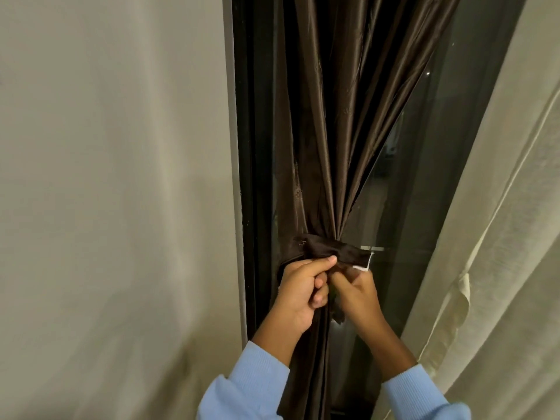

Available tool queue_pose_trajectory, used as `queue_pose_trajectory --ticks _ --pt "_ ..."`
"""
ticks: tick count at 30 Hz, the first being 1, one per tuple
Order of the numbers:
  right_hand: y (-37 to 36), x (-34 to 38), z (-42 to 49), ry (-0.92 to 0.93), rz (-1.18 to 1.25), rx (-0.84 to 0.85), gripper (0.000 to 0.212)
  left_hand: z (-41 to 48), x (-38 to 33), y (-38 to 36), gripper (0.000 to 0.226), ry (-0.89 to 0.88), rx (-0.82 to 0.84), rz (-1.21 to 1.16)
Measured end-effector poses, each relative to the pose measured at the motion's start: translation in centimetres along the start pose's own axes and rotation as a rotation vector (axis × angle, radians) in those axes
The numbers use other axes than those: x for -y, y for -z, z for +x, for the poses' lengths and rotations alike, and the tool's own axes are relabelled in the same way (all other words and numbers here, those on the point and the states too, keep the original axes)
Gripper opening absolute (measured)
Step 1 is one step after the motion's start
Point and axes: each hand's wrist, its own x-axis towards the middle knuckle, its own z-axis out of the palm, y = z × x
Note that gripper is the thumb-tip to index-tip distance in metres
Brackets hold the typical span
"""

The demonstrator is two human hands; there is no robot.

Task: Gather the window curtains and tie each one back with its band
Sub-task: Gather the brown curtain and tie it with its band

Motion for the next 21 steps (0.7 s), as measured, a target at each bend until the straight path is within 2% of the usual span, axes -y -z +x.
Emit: queue_pose_trajectory --ticks 2,4,7,9,11,13,15,18,21 --pt "-0.2 0.2 0.2 0.019 0.141 0.01 0.024 0.2 0.0 0.5 0.017 -0.025 -0.118 0.064" --pt "-0.7 0.5 0.2 0.054 0.138 0.025 0.025 0.1 0.1 0.6 0.017 -0.04 -0.159 0.121" --pt "-1.3 0.8 0.2 0.068 0.126 -0.055 0.028 0.2 0.4 0.3 0.017 -0.05 -0.179 0.181" --pt "-1.4 0.9 0.2 0.07 0.149 -0.124 0.021 0.2 0.5 0.3 0.017 -0.05 -0.154 0.248" --pt "-1.3 1.1 0.3 0.067 0.138 -0.166 0.013 0.1 0.7 0.7 0.018 -0.067 -0.05 0.343" --pt "-1.3 1.4 0.3 0.066 0.125 -0.189 0.015 -0.1 1.2 1.4 0.017 -0.133 0.029 0.397" --pt "-1.3 1.5 0.3 0.057 0.133 -0.216 0.018 -0.2 1.8 2.4 0.019 -0.239 -0.059 0.339" --pt "-1.3 1.7 0.3 0.001 0.141 -0.275 0.026 0.0 1.9 4.0 0.032 -0.312 -0.286 0.045" --pt "-1.2 1.6 0.1 0.004 0.155 -0.274 0.027 0.9 0.9 5.0 0.032 -0.303 -0.284 -0.132"
